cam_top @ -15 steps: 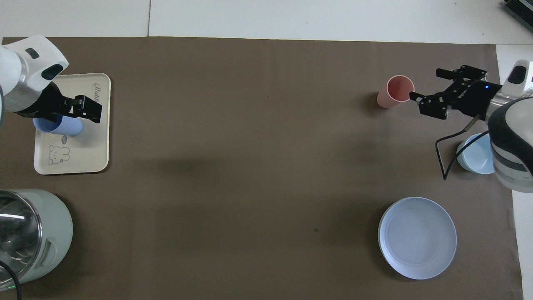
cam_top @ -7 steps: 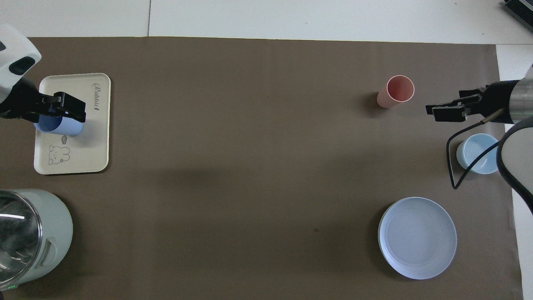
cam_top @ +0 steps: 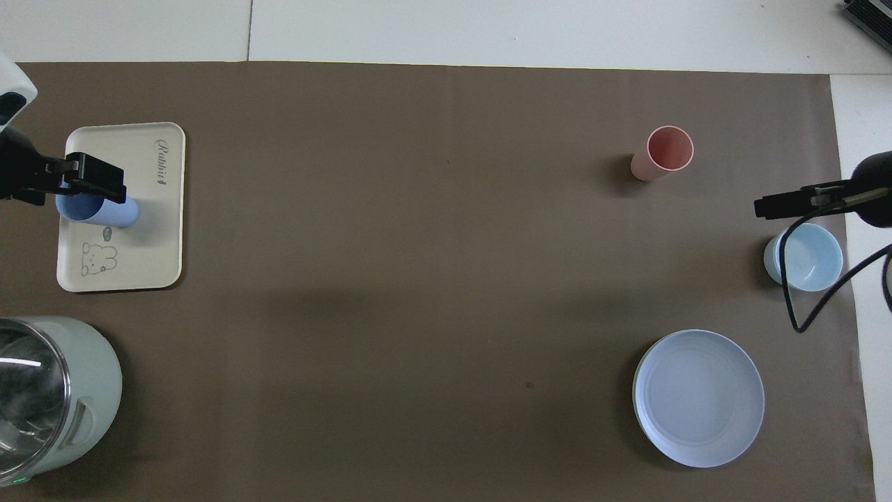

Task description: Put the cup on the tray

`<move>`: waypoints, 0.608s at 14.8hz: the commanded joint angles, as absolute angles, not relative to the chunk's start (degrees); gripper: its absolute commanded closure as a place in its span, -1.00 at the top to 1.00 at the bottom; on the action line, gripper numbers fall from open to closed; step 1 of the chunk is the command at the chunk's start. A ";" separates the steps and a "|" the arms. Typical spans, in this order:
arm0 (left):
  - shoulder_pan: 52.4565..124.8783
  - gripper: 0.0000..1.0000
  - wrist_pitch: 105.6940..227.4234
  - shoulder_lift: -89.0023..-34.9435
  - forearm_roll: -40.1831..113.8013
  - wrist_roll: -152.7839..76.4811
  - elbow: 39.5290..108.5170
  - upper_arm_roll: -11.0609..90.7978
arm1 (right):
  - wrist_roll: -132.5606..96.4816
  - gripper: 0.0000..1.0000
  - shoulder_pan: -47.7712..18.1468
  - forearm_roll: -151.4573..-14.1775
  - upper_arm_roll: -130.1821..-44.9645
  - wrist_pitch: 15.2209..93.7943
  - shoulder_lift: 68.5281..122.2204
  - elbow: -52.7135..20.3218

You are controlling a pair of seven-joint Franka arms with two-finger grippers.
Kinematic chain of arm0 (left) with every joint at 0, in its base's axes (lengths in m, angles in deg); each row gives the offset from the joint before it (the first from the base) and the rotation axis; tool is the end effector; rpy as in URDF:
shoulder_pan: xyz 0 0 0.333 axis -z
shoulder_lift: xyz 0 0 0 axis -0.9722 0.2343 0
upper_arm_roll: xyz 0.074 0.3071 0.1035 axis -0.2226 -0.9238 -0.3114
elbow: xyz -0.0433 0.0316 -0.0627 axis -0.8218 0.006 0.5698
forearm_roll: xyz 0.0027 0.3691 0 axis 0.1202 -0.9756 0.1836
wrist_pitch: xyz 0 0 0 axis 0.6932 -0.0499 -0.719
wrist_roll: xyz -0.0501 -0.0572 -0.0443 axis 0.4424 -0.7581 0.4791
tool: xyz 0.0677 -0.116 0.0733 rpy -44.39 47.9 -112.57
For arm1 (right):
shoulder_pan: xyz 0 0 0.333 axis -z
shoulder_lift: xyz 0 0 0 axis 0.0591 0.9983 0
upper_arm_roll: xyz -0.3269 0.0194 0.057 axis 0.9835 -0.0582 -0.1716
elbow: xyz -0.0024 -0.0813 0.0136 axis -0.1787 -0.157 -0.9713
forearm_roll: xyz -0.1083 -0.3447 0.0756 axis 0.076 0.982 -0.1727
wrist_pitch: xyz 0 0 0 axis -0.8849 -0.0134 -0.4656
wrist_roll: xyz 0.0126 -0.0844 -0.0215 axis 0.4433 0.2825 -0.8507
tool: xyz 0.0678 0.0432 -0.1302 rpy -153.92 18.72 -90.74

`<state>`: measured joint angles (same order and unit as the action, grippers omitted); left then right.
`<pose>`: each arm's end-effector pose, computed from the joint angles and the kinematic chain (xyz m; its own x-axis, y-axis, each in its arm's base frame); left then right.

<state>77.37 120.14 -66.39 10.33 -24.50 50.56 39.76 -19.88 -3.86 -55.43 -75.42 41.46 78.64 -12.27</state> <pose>0.5640 -0.0332 0.5791 0.9993 -0.0361 0.0124 -0.0359 -0.9992 -0.0165 0.5444 -0.0360 0.5558 0.9901 0.0812 0.1143 0.0861 -0.9955 -0.0384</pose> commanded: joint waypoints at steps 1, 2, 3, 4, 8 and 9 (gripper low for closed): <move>76.98 1.00 119.49 -67.38 11.15 -24.47 51.31 39.74 | -13.30 1.00 -3.56 -52.84 -76.07 32.56 78.71 -6.41; 76.98 1.00 119.49 -67.38 11.15 -24.47 51.31 39.74 | -13.38 1.00 -3.48 -52.84 -76.07 29.49 78.71 -4.40; 76.98 1.00 119.58 -67.38 11.15 -24.64 51.31 39.74 | -13.47 1.00 -3.39 -52.84 -75.98 25.89 78.63 -2.38; 76.98 1.00 119.76 -67.38 11.15 -24.90 51.31 39.74 | -13.47 1.00 -3.39 -52.93 -76.15 22.03 78.54 -0.27; 75.31 1.00 119.49 -67.46 11.41 -25.08 51.57 39.74 | -13.56 1.00 -3.83 -50.66 -76.33 20.13 78.10 -0.25; 75.22 1.00 119.58 -67.81 11.50 -24.99 52.01 39.74 | -13.73 1.00 -4.44 -48.91 -76.50 21.01 78.01 -0.59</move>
<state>76.42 120.12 -66.40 10.38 -24.86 50.65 39.67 -14.72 -3.94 -52.24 -75.85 20.40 77.94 -0.51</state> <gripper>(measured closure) 0.000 0.000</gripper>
